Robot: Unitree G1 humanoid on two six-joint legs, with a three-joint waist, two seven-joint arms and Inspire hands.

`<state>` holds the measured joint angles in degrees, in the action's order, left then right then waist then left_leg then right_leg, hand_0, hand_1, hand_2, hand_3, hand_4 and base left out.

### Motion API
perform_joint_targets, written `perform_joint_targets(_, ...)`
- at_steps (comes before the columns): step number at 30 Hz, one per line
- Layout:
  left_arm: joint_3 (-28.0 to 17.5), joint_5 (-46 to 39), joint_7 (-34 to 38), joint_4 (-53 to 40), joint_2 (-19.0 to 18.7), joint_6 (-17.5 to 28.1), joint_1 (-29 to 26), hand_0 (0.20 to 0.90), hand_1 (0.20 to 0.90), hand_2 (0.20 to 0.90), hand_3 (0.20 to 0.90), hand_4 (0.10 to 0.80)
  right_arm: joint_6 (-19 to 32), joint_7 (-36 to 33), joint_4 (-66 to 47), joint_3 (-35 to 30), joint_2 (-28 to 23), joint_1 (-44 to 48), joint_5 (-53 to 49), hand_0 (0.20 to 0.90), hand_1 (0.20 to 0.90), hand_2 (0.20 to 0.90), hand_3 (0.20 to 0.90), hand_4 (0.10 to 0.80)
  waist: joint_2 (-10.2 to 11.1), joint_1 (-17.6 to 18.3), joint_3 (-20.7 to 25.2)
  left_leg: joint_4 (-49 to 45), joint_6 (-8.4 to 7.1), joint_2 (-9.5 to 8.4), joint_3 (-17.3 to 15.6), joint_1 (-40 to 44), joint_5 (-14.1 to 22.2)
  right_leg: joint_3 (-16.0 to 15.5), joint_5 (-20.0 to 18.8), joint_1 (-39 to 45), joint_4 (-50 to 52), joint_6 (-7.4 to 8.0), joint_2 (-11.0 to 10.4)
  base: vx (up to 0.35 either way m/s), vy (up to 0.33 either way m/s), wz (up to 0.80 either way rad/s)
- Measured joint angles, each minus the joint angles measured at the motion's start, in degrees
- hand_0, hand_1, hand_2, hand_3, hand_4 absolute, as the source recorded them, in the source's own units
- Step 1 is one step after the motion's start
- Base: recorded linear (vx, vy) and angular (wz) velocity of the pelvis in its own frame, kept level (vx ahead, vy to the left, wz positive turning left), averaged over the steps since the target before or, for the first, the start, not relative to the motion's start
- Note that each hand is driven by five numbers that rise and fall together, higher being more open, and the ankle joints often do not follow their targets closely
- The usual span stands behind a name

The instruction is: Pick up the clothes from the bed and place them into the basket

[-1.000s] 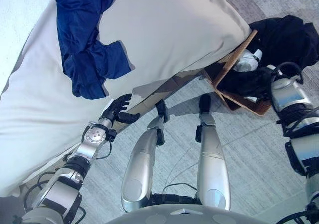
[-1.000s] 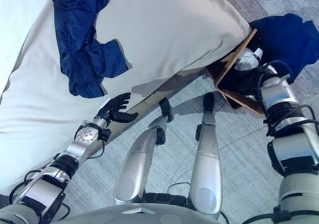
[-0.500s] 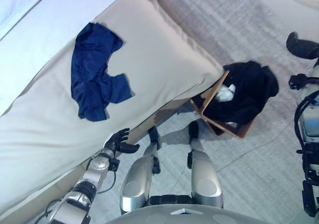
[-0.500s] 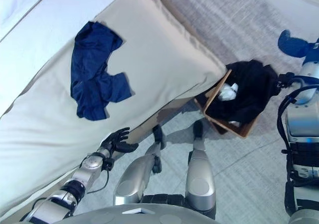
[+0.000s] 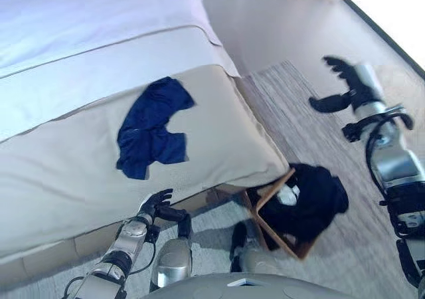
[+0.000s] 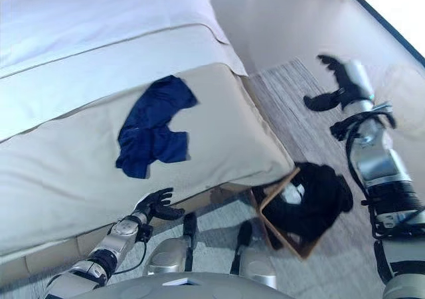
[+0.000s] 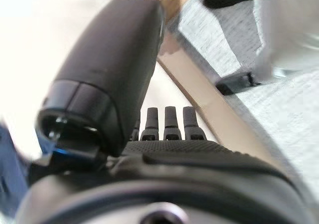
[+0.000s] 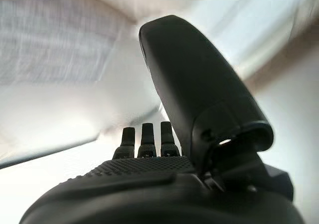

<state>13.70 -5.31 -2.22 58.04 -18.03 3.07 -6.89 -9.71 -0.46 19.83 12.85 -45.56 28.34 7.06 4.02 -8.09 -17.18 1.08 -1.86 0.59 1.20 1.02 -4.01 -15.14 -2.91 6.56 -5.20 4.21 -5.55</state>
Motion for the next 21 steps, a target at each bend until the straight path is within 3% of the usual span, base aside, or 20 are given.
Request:
perform_joint_targets(4, 0.02, 1.50, -0.09, 2.48, -3.52, -1.58, 2.27, 0.900, 0.900, 0.900, 0.900, 0.800, -0.11, 0.19, 7.92, 6.06, 4.40, 2.14, 6.34, 0.900, 0.900, 0.900, 0.900, 0.800, 1.86, -3.82, 0.98, -3.19, 0.21, -1.08, 4.17, -2.18, 0.77, -4.40, 0.96, 1.24, 0.53, 0.25, -0.56, -0.003, 0.055, 0.61)
perform_joint_targets(7, 0.28, 1.89, -0.48, 3.87, -6.96, -1.92, 3.37, 0.900, 0.900, 0.900, 0.900, 0.800, -0.63, -2.96, 16.43, 13.39, 8.18, 9.19, 11.84, 0.900, 0.900, 0.900, 0.900, 0.800, 2.24, -7.82, 0.76, -6.61, 0.16, -1.90, 8.01, -8.15, 0.90, -7.85, 1.97, -1.88, 2.82, 0.20, -0.81, -0.211, 0.035, 0.65)
perform_joint_targets(11, 0.10, 0.67, -0.47, 3.94, -8.20, -1.83, 1.56, 0.900, 0.900, 0.900, 0.900, 0.800, -1.86, -6.27, 23.37, 17.27, 11.51, 18.78, 14.70, 0.900, 0.900, 0.900, 0.900, 0.800, 0.41, -12.52, -1.38, -7.38, -1.11, -2.63, 12.74, -14.75, -0.58, -12.18, 2.00, -6.14, 3.95, 0.22, -0.80, -0.062, 0.026, 0.68)
perform_joint_targets(16, -0.07, -2.47, -0.85, 2.87, -7.74, -0.07, 0.87, 0.900, 0.900, 0.900, 0.900, 0.800, -4.92, -6.78, 32.39, 19.59, 16.09, 29.03, 15.66, 0.900, 0.900, 0.900, 0.900, 0.800, -1.13, -18.15, -6.64, -5.78, -1.58, -3.05, 13.66, -18.48, -0.32, -14.75, 2.80, -9.43, 5.50, 0.87, -2.02, 0.029, 0.060, 0.46)
perform_joint_targets(21, -0.09, -4.95, -2.17, -0.80, -6.54, 3.60, 1.08, 0.900, 0.900, 0.900, 0.900, 0.800, -8.87, -6.25, 41.56, 19.37, 17.22, 29.92, 14.82, 0.900, 0.900, 0.900, 0.900, 0.800, -2.30, -21.89, -10.26, -6.93, -1.46, -5.16, 15.18, -21.42, -1.36, -17.15, 6.16, -11.67, 11.01, 1.32, -4.93, 0.011, 0.094, 0.54)
